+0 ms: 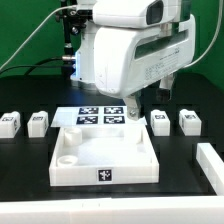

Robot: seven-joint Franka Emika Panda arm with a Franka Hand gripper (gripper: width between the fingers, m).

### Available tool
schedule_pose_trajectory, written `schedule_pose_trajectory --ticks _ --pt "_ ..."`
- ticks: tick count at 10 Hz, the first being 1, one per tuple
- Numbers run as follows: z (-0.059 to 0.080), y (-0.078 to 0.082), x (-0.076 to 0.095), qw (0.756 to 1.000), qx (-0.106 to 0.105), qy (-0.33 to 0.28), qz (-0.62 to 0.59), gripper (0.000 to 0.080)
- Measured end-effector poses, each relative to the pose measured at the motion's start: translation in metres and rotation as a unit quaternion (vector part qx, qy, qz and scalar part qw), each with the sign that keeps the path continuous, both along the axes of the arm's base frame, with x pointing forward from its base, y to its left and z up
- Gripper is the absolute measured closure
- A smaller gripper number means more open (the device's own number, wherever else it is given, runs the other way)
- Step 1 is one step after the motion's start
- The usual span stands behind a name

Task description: Assemble one leg

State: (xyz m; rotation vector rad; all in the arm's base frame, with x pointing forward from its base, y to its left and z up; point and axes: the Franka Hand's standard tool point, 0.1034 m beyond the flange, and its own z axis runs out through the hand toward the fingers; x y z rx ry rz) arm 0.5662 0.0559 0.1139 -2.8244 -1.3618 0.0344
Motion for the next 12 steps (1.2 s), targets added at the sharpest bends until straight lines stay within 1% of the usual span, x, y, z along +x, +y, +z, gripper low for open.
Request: schedule_pose_trajectory --ticks 4,5,6,7,8,9,11,12 --pt "0.000 0.000 0.000 1.000 0.000 0.000 0.005 0.0150" --pt "0.000 -0.001 -0.002 1.000 0.000 0.000 0.013 0.0150" --pt "-0.003 -0.004 -0.022 0.998 0.000 0.004 0.057 0.0150" --pt "-0.007 -0.011 -0.043 0.989 0.001 0.008 0.148 0.0150" --pt "-0.009 -0.018 -0.049 0.975 0.003 -0.006 0.222 0.0150" --pt "-0.010 -0.020 -0.052 0.965 0.003 -0.002 0.261 0.0150" --pt "-0.011 -0.022 -0.051 0.936 0.001 0.000 0.353 0.0150" --pt "-0.011 -0.023 -0.051 0.931 0.001 0.001 0.366 0.0150"
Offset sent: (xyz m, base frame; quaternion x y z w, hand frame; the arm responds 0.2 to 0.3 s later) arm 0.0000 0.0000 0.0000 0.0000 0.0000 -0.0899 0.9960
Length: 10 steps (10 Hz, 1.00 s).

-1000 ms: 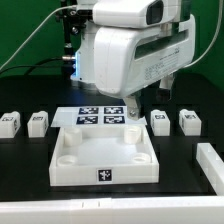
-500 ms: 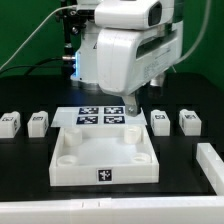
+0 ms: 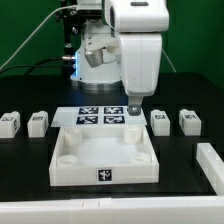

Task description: Assemble one leg

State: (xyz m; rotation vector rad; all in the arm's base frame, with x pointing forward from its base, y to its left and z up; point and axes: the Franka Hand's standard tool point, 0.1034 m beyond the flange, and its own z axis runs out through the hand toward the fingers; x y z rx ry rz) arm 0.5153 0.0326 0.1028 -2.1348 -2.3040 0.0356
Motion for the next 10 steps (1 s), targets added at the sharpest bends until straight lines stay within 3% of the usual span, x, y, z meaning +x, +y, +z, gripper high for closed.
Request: schedule_pose_trajectory --ticks 2,4,6,9,10 --pt "-0.002 -0.002 -0.001 1.000 0.001 -0.005 -0.008 0.0150" --pt "-0.034 -0.025 -0.064 1.000 0.002 0.020 -0.017 0.0150" --pt "-0.061 -0.037 -0.091 0.999 0.009 0.025 -0.023 0.0150" --pt "-0.092 -0.050 -0.082 0.998 0.017 0.035 -0.039 0.0150" --pt "-0.094 -0.050 -0.082 0.998 0.018 0.036 -0.040 0.0150"
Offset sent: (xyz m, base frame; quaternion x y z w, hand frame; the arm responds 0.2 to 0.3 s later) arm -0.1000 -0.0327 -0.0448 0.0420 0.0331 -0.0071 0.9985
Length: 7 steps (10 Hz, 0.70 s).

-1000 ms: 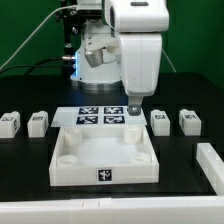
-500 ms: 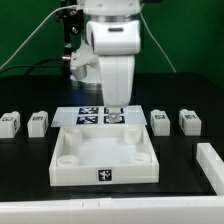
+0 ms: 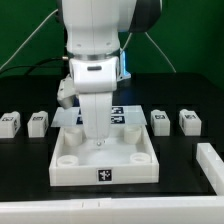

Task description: Assemble one leg

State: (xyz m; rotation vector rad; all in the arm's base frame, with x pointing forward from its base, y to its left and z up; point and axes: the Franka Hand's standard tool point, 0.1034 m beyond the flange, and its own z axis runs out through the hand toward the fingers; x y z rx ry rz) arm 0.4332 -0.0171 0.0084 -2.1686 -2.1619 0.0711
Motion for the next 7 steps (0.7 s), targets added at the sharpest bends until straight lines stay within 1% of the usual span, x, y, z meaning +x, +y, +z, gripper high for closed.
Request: schedule_pose_trajectory --ticks 1,2,3,4,5,6,7 --pt "0.0004 -0.0003 0.0002 1.000 0.000 0.000 0.000 0.0176" --pt "-0.0001 -0.0003 -0.0002 1.000 0.000 0.000 0.000 0.0176" --pt "-0.0002 -0.0004 -0.0003 1.000 0.000 0.000 0.000 0.0355" --pt "-0.0003 -0.0004 -0.0005 1.000 0.000 0.001 -0.001 0.0355" --pt "-0.0004 -0.0005 -0.0005 1.000 0.000 0.001 -0.001 0.0545" --pt "-0.0005 -0.0005 -0.0006 1.000 0.000 0.001 -0.001 0.0680" --pt "0.0007 -0.0005 0.0014 1.000 0.000 -0.003 -0.001 0.0736"
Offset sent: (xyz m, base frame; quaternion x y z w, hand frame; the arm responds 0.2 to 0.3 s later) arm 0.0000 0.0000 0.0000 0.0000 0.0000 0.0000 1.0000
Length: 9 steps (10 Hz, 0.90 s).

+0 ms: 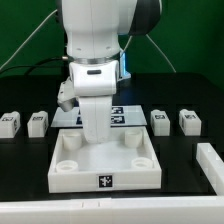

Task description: Assemble one leg

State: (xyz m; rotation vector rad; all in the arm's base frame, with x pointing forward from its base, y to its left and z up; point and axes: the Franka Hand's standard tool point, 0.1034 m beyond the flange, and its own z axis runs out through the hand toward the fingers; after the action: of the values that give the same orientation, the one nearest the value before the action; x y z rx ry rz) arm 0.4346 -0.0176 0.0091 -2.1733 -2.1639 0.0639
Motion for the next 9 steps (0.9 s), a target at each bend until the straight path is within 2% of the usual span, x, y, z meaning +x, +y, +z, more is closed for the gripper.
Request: schedule_pose_trajectory --ticks 7,8,9 --pt "0.000 0.000 0.000 1.000 0.000 -0.001 0.000 0.0736" --pt "0.000 0.000 0.002 1.000 0.000 -0.002 0.001 0.0736" --pt "0.001 0.005 0.010 1.000 0.002 -0.007 0.008 0.0736"
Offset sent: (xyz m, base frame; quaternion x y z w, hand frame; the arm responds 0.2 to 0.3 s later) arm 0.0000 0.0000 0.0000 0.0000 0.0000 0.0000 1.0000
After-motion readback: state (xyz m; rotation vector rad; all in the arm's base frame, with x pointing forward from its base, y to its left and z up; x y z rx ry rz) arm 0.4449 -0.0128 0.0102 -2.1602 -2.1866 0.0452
